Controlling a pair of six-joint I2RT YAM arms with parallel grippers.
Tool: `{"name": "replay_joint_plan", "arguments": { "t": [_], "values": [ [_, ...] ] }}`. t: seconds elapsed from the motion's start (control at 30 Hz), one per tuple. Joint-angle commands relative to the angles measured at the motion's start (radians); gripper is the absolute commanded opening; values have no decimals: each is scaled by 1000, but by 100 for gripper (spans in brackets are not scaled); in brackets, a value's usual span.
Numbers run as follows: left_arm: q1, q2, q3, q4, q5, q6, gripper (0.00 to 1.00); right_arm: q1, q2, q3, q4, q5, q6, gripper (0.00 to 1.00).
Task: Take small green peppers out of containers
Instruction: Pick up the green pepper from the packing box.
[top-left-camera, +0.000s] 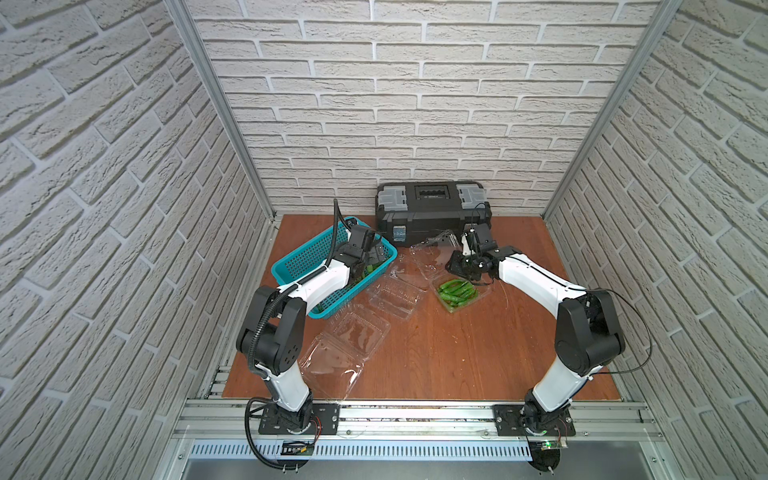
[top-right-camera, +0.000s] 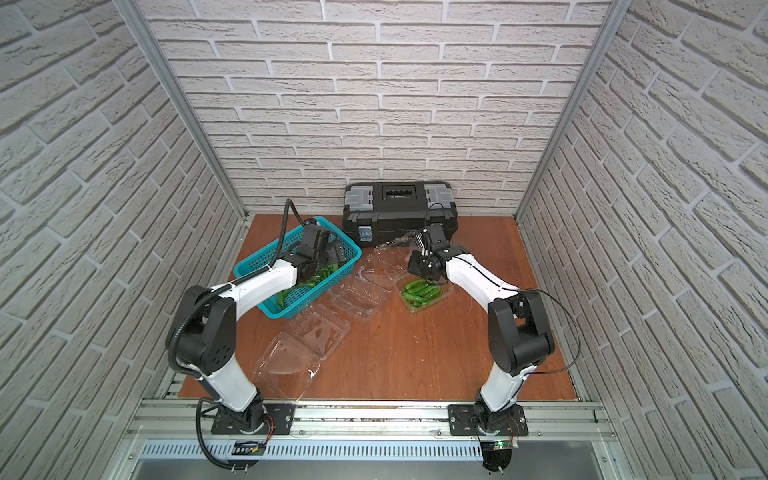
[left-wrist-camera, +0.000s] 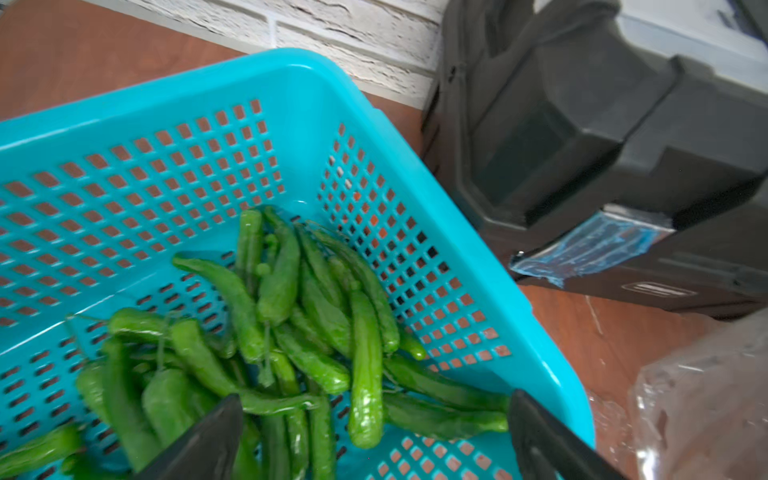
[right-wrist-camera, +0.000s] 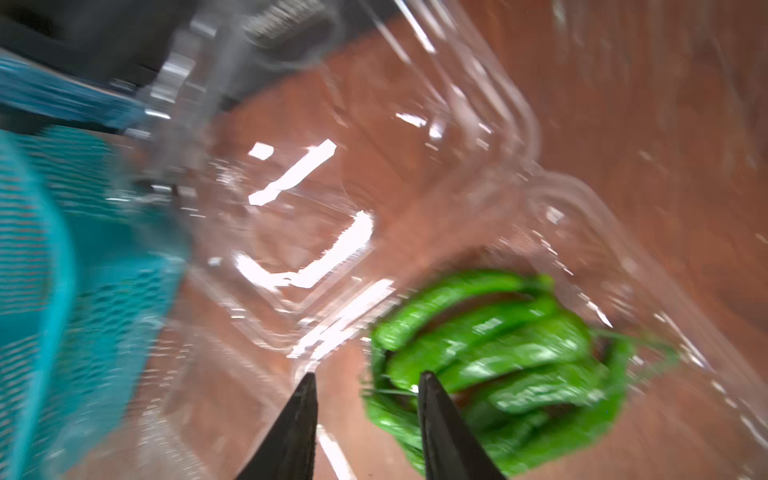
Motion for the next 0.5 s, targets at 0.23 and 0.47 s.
{"name": "replay_joint_plan", "arguments": {
  "t": [0.23, 0.47],
  "values": [
    [-42, 12, 60, 4, 50, 74, 98, -39, 6, -40, -145, 111, 39, 42],
    [-60, 29, 100, -15, 51, 103, 98, -73, 36, -49, -128, 125, 53, 41]
  ]
}}
